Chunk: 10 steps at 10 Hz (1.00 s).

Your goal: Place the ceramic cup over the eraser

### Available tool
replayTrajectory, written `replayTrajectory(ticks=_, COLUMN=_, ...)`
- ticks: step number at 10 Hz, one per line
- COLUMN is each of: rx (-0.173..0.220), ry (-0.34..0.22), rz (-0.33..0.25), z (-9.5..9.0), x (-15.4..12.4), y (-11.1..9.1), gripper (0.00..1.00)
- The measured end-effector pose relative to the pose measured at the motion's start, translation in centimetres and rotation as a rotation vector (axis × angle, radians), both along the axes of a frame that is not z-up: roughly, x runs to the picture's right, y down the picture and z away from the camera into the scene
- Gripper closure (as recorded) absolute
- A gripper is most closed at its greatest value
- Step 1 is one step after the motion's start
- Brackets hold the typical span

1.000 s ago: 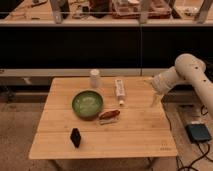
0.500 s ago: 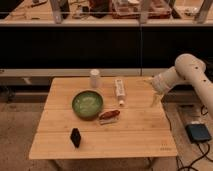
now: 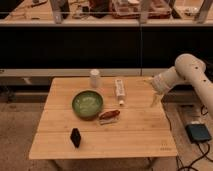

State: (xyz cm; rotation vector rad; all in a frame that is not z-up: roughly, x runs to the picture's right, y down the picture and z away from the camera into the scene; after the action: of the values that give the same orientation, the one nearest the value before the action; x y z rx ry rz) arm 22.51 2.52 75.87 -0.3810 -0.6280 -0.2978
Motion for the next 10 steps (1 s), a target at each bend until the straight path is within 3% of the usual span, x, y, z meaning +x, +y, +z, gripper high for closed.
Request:
replayTrajectory(ticks=5, rx=0.000, ry=-0.005, rz=0.019, z=0.2, x=0.3, y=-0.6, gripper=0.20)
replayTrajectory(ticks=7, rx=0.024, ry=-0.034, rz=0.107, z=0.7, x=0.6, y=-4.0, gripper=0.20)
replayTrajectory(ticks=10, rx=0.057, ry=-0.118, rz=0.304, z=1.8, x=-1.6, y=-11.5, gripper=0.20)
